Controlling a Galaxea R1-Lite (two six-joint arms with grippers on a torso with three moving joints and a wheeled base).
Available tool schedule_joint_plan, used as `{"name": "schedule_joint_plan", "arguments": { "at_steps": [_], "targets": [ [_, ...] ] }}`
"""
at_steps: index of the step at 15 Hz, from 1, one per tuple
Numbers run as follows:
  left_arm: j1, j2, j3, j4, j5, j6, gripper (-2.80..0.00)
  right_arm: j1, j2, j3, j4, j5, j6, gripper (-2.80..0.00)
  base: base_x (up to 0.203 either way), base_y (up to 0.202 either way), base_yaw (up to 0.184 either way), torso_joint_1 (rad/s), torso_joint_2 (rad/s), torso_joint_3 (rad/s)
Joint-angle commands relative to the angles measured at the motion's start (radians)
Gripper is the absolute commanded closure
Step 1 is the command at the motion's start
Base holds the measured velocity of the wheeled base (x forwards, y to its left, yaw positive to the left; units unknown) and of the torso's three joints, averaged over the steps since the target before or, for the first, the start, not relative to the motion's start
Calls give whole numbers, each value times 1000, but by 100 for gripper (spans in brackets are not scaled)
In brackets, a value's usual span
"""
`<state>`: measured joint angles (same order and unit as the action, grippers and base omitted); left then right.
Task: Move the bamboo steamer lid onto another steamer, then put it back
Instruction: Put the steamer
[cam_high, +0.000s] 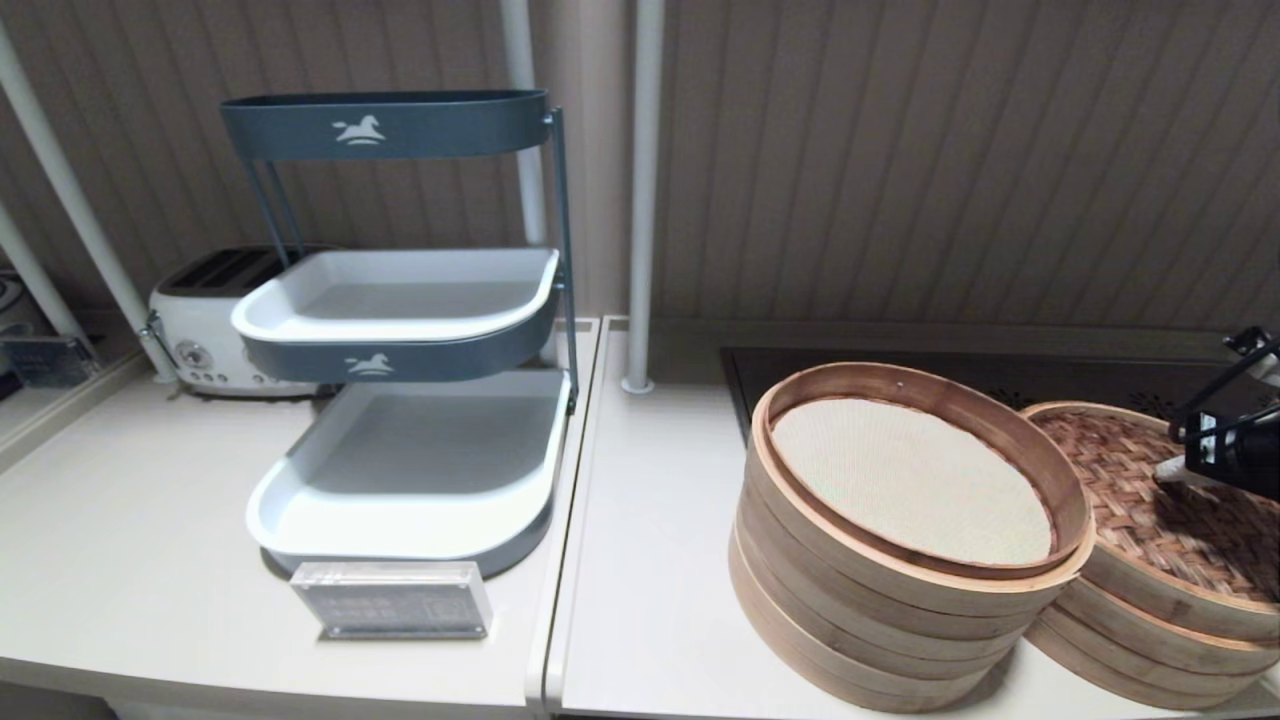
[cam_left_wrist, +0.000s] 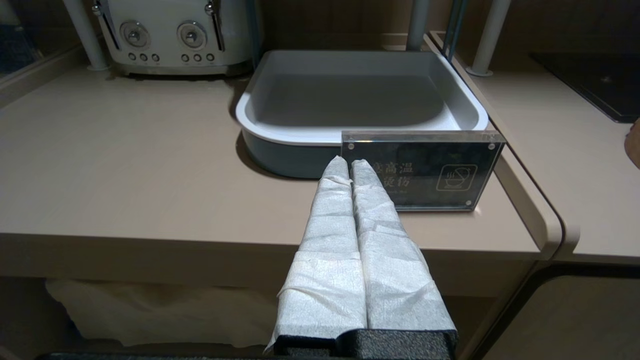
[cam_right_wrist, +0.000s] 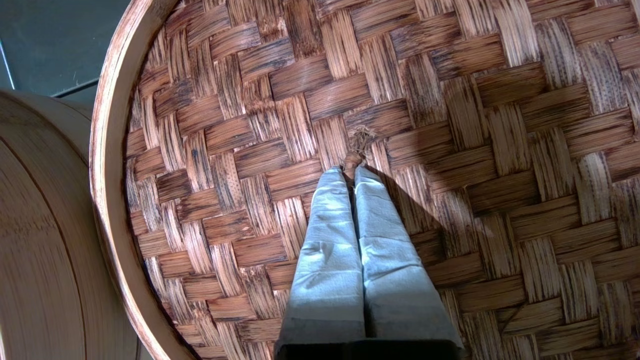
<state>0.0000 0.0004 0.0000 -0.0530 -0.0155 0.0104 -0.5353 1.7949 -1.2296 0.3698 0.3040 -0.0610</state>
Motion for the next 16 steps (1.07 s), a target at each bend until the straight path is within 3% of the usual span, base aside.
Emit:
{"name": "schedule_joint_plan", "arguments": {
  "at_steps": [1,7,8,16],
  "targets": [
    [0,0,28,-1,0,0,0,1,-6,4,6,3,-3,0,0,0,0,0,0,0],
    [0,0,28,-1,0,0,0,-1,3,2,3,1,-2,0,0,0,0,0,0,0],
    [0,0,28,-1,0,0,0,-2,2,2,3,1,-4,-280,0,0,0,0,0,0],
    [0,0,28,-1,0,0,0,-17,-76,-4,4,10,5,-280,0,0,0,0,0,0]
  ]
}}
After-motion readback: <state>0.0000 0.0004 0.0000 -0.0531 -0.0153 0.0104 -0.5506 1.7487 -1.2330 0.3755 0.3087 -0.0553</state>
